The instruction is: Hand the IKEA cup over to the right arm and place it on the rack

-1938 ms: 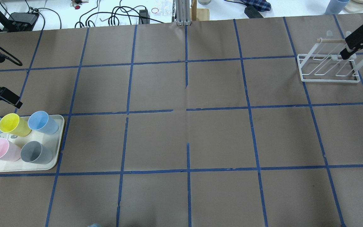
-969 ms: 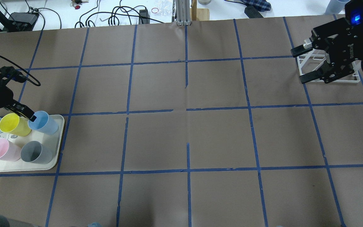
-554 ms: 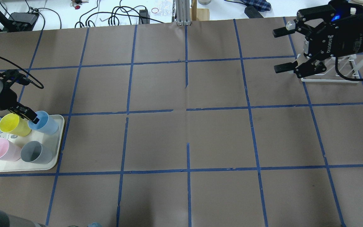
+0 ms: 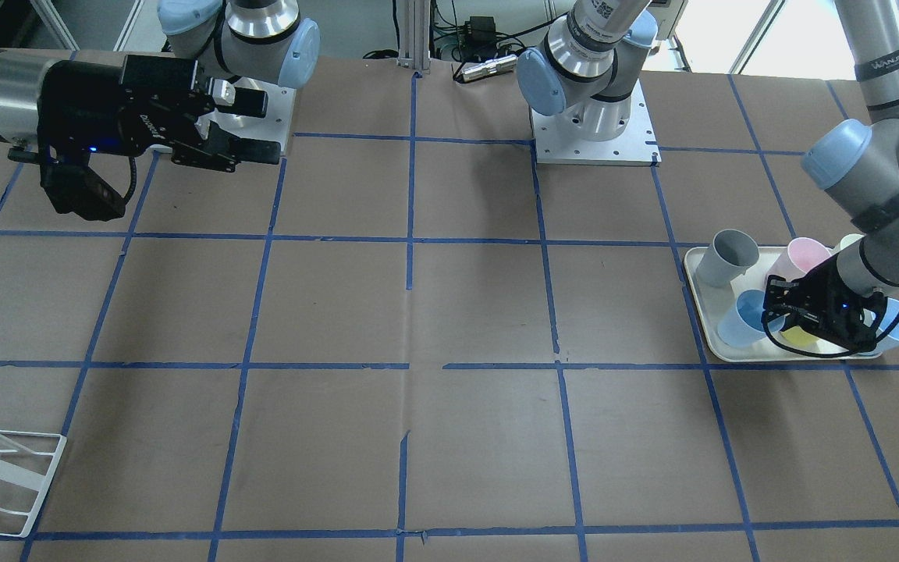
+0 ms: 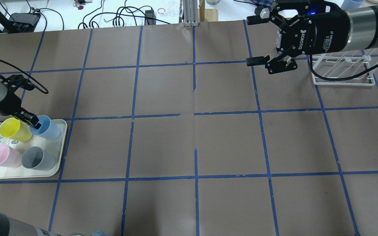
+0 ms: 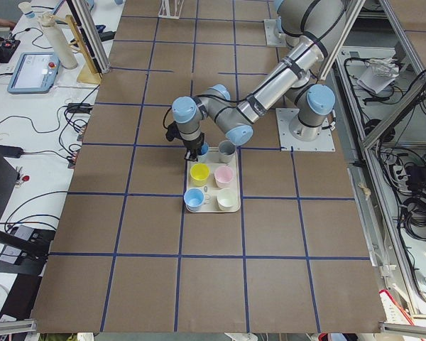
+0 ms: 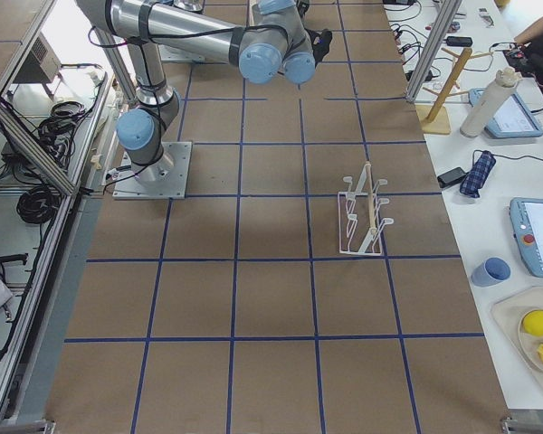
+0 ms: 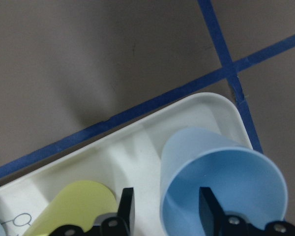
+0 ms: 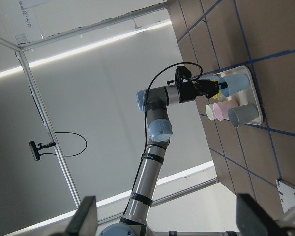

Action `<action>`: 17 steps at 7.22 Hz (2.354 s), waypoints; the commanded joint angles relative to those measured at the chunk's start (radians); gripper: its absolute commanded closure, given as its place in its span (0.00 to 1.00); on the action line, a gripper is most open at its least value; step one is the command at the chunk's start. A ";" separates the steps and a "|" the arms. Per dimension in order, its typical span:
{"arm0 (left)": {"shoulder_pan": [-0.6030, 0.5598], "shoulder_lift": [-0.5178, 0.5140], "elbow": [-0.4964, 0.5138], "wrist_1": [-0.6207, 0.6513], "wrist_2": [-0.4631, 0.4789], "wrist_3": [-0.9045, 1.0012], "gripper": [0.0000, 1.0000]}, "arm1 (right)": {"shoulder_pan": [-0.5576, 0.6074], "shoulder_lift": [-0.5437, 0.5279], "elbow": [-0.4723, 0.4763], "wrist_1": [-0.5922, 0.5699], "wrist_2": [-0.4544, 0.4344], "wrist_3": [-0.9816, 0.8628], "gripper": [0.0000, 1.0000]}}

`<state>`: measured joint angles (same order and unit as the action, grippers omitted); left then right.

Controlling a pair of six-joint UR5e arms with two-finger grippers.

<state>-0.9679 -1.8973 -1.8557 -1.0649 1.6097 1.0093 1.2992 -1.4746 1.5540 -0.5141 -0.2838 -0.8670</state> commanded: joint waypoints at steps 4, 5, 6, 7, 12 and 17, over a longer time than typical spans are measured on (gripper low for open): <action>-0.021 0.037 0.146 -0.137 -0.106 -0.140 1.00 | 0.045 0.000 -0.002 -0.001 0.040 -0.044 0.00; -0.038 0.053 0.191 -0.258 -0.185 -0.255 1.00 | 0.046 -0.003 -0.002 -0.001 0.041 -0.043 0.00; -0.064 0.075 0.240 -0.400 -0.255 -0.350 1.00 | 0.045 -0.001 -0.005 -0.006 0.040 -0.044 0.00; -0.089 0.096 0.298 -0.547 -0.358 -0.479 1.00 | 0.045 -0.001 -0.005 -0.006 0.032 -0.044 0.00; -0.240 0.152 0.391 -1.129 -0.908 -0.735 1.00 | 0.045 0.005 0.001 -0.055 0.029 -0.040 0.00; -0.464 0.127 0.372 -1.340 -1.409 -0.722 1.00 | 0.092 0.069 0.000 -0.084 0.044 -0.052 0.00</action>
<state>-1.3634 -1.7586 -1.4783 -2.3888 0.3281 0.2853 1.3766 -1.4261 1.5552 -0.5836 -0.2436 -0.9146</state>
